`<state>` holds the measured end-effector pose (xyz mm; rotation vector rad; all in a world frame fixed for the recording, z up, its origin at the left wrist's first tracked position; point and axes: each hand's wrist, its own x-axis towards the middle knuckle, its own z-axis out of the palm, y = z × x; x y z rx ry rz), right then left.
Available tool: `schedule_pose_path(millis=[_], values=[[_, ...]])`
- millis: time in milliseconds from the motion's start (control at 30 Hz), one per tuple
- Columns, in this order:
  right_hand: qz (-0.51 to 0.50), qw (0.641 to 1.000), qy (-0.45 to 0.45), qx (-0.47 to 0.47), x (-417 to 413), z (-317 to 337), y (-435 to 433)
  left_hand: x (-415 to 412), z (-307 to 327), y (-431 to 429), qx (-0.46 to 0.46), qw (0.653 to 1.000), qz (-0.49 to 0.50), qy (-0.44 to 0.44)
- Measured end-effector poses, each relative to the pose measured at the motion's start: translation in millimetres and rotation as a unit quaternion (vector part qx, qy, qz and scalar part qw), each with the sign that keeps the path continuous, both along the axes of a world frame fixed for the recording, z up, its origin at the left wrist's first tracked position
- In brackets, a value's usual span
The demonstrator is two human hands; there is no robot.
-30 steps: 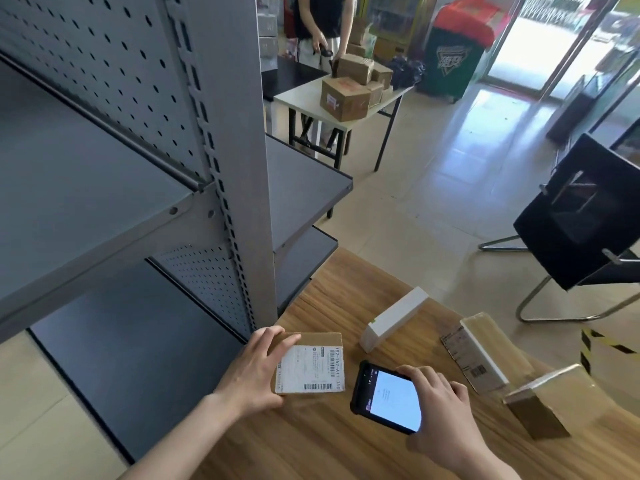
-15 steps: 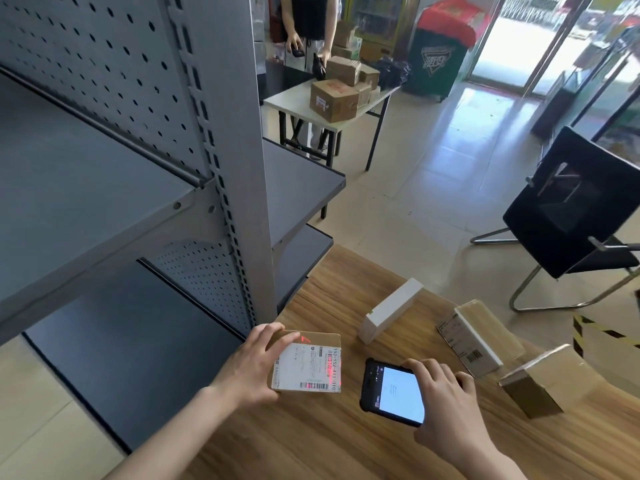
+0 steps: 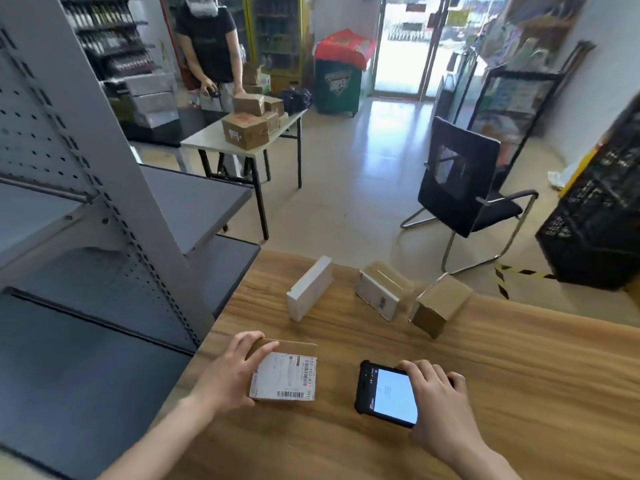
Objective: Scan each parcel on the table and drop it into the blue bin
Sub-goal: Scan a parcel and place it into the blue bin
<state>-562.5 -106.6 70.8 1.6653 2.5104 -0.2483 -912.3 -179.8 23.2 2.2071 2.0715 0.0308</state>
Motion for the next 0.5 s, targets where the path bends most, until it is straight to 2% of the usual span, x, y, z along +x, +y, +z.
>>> schedule_pose_path(millis=[167,367,500], values=[[-0.049,0.998,0.029,0.005,74,-1,-45,68,14,-2,-0.001,0.998,-0.056,0.012],[-0.126,0.988,0.087,-0.004,157,-5,-94,154,26,-8,0.008,0.994,-0.097,-0.043],[-0.217,0.966,0.137,-0.024,229,-12,-139,229,29,-4,-0.004,0.987,-0.146,-0.067]])
